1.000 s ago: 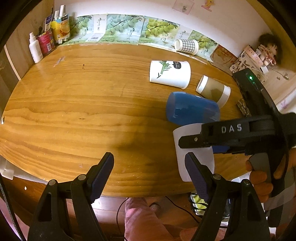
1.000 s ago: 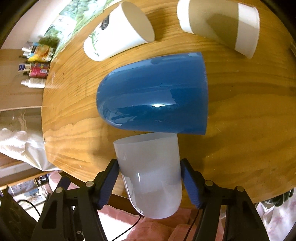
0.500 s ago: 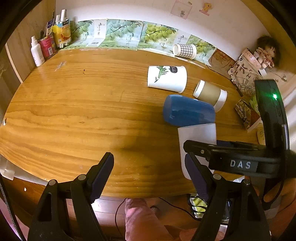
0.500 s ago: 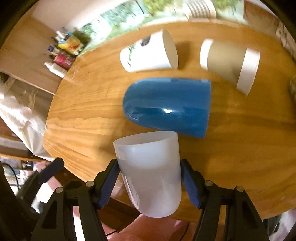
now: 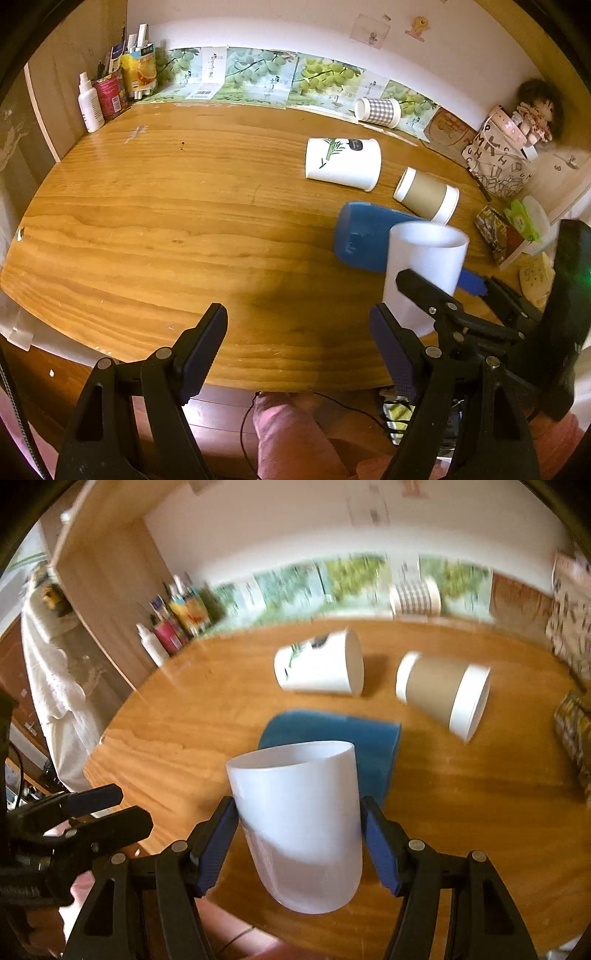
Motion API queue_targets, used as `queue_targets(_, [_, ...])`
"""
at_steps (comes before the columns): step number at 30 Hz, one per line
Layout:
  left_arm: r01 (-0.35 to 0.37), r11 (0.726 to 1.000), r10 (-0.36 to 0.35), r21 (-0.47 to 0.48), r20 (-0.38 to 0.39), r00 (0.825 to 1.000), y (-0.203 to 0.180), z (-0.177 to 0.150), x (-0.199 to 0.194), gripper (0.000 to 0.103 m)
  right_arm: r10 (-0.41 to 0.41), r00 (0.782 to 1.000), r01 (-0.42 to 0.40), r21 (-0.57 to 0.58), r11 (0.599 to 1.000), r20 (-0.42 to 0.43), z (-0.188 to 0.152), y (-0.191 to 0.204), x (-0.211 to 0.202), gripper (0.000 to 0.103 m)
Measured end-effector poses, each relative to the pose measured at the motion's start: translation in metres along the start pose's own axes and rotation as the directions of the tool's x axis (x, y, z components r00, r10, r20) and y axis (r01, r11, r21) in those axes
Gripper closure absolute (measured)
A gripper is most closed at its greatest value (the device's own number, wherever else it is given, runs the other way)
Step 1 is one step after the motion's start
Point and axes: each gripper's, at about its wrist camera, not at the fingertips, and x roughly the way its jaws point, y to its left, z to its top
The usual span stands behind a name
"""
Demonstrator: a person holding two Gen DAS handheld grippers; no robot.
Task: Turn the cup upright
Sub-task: 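Rotate the white cup with the right gripper until its rim faces up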
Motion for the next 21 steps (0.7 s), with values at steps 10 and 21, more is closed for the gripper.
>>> queue_targets(10, [-0.022, 0.999, 0.021, 0.03, 0.047, 0.999, -0.004, -0.008, 0.006, 0.021, 0.032, 0.956, -0.004, -0.098, 0.995, 0.291, -0.027, 0.003, -0.007, 0.036])
queue_targets(21, [-0.034, 0.998, 0.031, 0.043, 0.06, 0.998, -0.007, -0.012, 0.009, 0.021, 0.02, 0.91, 0.055, -0.17, 0.984, 0.414, -0.05, 0.006, 0.0, 0.036])
